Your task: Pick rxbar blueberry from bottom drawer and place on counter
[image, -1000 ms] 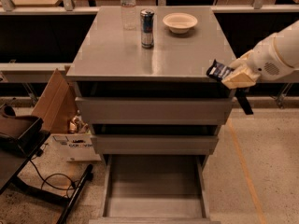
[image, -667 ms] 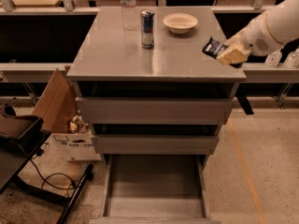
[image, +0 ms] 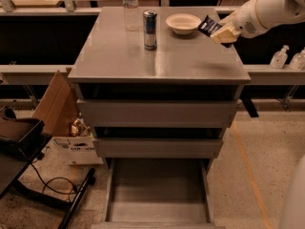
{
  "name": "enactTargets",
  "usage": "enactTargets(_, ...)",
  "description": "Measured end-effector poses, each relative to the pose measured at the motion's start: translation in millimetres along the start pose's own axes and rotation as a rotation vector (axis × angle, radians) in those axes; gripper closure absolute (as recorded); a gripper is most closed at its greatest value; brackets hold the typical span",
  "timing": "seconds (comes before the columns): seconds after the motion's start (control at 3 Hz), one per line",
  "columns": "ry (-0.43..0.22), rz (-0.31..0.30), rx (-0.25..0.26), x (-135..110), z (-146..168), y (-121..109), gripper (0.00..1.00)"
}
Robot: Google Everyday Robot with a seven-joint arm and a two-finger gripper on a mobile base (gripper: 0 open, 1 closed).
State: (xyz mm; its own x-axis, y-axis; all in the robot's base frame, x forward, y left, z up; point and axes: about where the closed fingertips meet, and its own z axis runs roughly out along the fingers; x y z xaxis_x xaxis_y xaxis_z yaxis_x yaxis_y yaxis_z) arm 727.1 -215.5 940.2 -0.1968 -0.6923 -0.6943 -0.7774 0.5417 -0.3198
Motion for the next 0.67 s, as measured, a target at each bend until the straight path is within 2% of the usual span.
enactTargets(0.33, -0.017, -0.003, 0.007, -4.1, 6.5, -9.2, 0.85)
enactTargets(0.67, -0.016, -0.003, -0.001, -4.0, 11.5, -7.5, 0.54)
